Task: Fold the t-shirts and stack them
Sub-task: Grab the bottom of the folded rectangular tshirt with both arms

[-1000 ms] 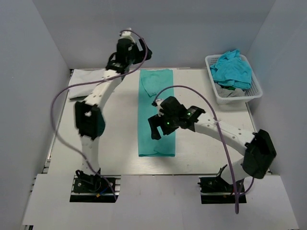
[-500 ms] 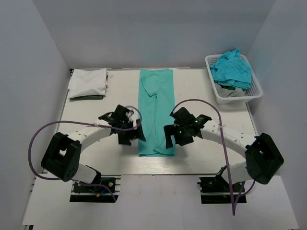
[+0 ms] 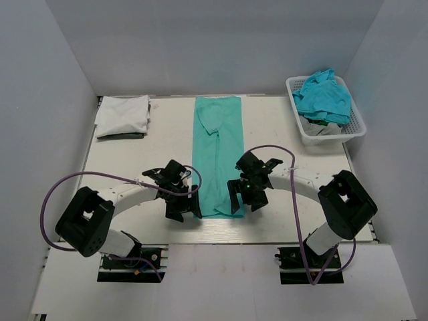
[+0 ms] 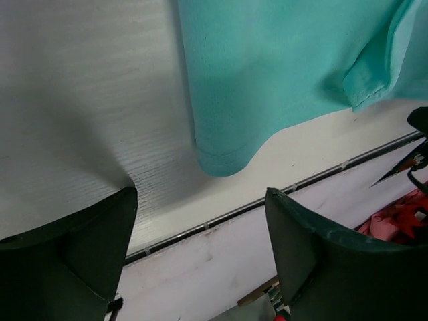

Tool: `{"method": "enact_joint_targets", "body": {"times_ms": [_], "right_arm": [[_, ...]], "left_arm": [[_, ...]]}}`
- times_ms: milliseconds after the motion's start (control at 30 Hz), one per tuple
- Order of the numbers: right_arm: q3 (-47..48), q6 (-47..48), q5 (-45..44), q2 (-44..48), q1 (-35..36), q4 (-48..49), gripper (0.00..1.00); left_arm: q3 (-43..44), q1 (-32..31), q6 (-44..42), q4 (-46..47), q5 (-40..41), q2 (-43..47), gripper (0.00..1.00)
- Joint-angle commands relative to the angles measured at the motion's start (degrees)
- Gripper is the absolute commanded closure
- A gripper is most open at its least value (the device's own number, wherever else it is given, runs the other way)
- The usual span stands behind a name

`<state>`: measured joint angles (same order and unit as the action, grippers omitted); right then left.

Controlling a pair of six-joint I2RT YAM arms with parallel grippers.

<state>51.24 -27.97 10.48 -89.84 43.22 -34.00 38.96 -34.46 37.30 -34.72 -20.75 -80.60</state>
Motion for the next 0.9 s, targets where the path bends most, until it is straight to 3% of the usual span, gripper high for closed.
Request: {"method": "enact_joint_targets", "body": {"times_ms": [0, 100, 300, 400, 467, 533, 567, 633, 867], "right_arm": [[-0.35, 0.01, 2.61, -0.24, -0.16, -0.28, 0.10], [-0.09, -0.34, 2.97, -1.21, -0.16, -0.02, 0.12], [-0.09, 0.19, 3.06, -3.14, -0.51, -0.02, 0.23], [-0.09, 0.37, 2.53, -3.67, -0.77, -0.19, 0.34], [-0.18, 0.63, 3.14, -4.29, -0.95, -0.02, 0.66], [0.08, 0.89, 3.93, -4.64, -1.03, 0.42, 0.85], [0.26, 1.24, 4.19, -5.16, -1.12, 0.34, 0.97], [0.70, 1.68, 4.55, -5.43, -0.95, 0.51, 1.00], [4.74, 1.42, 0.43, -2.19, -0.95, -1.95, 1.00]], "left_arm": [[-1.61, -0.87, -0.30, 1.48, 0.44, 0.88, 0.14], [-1.61, -1.40, -0.30, 3.59, 0.45, -1.40, 0.18], [1.12, -2.63, -1.44, 3.69, 2.20, -6.67, 0.40], [1.12, -2.63, -2.05, 2.46, 3.44, -6.68, 0.57], [1.12, -2.63, -2.05, 1.85, 4.05, -6.68, 0.67], [0.59, -2.63, -1.35, 4.21, 4.05, -6.68, 0.74], [0.59, -2.63, -0.57, 4.22, 4.05, -6.68, 0.85], [2.25, -2.63, -0.56, 4.22, 4.05, -6.68, 0.98], [7.70, -2.63, -0.56, 1.59, 4.67, -3.96, 1.00]]}}
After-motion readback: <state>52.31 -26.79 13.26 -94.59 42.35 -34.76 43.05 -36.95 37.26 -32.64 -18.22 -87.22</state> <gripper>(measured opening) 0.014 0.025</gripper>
